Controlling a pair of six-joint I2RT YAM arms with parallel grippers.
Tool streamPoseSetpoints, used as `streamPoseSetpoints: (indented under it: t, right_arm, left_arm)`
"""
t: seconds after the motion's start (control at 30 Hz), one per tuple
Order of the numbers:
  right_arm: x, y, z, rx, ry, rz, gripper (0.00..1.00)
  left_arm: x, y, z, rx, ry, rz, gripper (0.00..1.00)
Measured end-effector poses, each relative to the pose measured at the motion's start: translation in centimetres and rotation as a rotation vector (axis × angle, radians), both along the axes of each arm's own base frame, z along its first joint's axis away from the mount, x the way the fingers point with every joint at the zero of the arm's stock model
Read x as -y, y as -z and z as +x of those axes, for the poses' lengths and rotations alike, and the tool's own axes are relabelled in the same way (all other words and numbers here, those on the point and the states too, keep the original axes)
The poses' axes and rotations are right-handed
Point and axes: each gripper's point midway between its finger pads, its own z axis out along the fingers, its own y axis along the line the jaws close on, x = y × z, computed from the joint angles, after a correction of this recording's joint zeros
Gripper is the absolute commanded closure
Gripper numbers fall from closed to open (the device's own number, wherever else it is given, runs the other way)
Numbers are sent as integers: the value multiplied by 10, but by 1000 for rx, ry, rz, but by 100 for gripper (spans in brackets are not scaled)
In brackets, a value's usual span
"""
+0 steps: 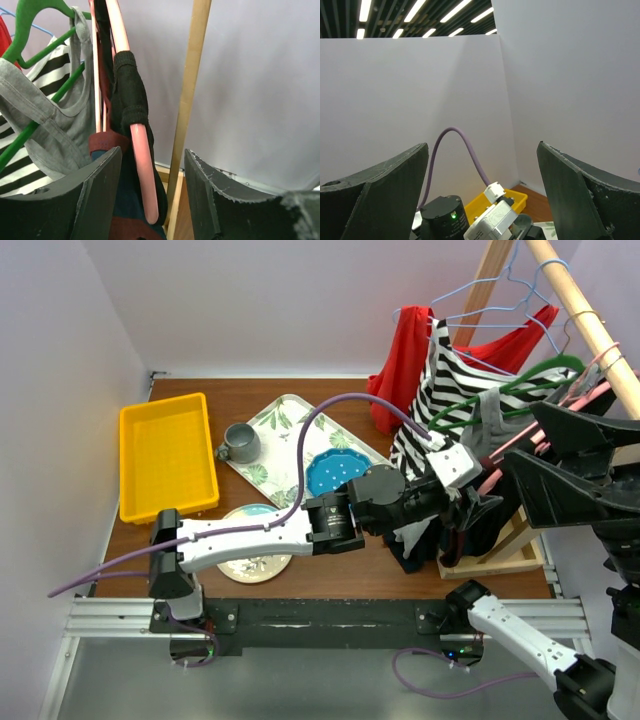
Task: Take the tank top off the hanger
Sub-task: Pick up the hanger from the clothesline.
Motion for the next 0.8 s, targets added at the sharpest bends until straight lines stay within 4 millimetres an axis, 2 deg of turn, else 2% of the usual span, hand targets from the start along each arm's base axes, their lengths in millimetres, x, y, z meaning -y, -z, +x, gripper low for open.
streamPoseSetpoints:
  t: [0.17,0.3,0.47,0.57,0.63,0.8]
  right_arm:
    - [2,0,-2,4,1,3,6]
    - [2,0,-2,3,1,3,6]
    - [1,1,-2,0,-1,2,5]
    - [1,0,-2,0,-1,3,5]
    - [1,1,-2,-2,-2,5,5]
    - [2,1,-1,-5,2,8,5]
  left_arm:
    - [4,-2,4,13,-18,0,50]
    - [8,1,8,25,-35,9,59]
    - [15,5,11,34,-43,19,63]
    - [20,4,11,33,-39,20,72]
    - [23,5,11,29,-33,27,71]
    - [29,7,7,15,-6,39,55]
